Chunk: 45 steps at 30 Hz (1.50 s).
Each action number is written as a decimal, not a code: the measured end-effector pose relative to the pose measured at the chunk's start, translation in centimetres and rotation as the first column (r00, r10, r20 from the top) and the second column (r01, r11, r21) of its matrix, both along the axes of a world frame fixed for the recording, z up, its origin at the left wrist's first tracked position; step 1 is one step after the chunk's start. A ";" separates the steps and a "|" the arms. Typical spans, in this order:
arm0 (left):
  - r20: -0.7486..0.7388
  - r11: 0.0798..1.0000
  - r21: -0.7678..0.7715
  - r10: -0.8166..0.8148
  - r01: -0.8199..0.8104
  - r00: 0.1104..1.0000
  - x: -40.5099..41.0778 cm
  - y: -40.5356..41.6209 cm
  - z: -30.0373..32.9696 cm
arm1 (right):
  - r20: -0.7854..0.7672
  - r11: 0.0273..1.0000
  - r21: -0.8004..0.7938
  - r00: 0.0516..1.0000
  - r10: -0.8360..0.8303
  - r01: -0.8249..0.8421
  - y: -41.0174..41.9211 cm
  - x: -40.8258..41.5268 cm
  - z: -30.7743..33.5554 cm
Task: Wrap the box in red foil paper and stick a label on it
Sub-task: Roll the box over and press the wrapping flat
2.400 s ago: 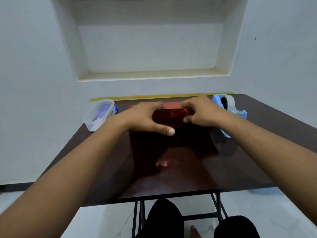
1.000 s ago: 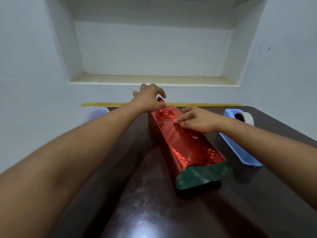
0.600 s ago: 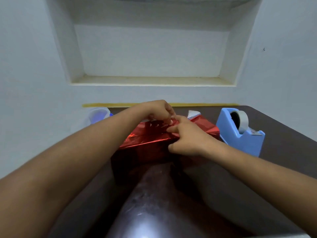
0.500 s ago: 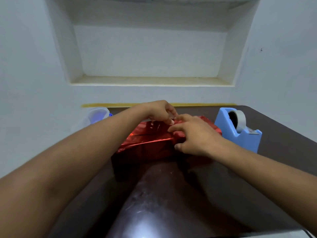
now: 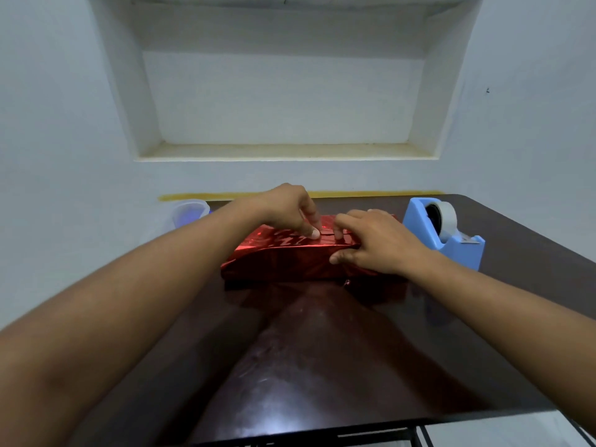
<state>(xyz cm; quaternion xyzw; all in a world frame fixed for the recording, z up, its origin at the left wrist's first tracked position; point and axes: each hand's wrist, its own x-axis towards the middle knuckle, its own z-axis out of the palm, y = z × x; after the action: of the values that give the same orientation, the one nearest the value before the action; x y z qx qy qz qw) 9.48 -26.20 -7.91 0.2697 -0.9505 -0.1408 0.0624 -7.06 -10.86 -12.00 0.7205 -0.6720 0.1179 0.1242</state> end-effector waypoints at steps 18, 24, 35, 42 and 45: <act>-0.062 0.951 -0.307 -0.057 0.036 0.996 0.6 0.6 -1.9 | -0.033 0.993 0.110 0.999 -0.038 0.041 0.2 -0.4 1.2; -0.111 0.948 -0.308 -0.121 0.082 0.986 1.0 1.0 -2.0 | -0.075 0.996 0.074 0.997 -0.035 0.041 0.1 -0.4 1.4; -0.042 0.831 -0.552 -0.115 0.073 0.992 2.6 0.3 -3.6 | -0.021 0.994 0.082 0.997 -0.077 0.078 0.4 -0.9 1.0; -0.145 0.899 -0.432 0.003 -0.066 0.989 4.0 0.4 -4.7 | 0.029 0.993 0.082 0.996 -0.084 0.082 0.8 -1.2 0.9; -0.187 0.936 -0.347 0.000 -0.066 0.982 4.6 1.2 -4.3 | 0.033 0.994 0.082 0.996 -0.077 0.074 0.7 -1.2 0.8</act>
<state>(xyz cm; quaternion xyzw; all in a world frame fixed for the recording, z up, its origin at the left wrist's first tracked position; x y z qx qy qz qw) 14.07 -25.04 -12.23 0.2560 -0.9458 0.0081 0.1996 -8.28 -10.13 -11.16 0.6967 -0.7052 0.0989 0.0870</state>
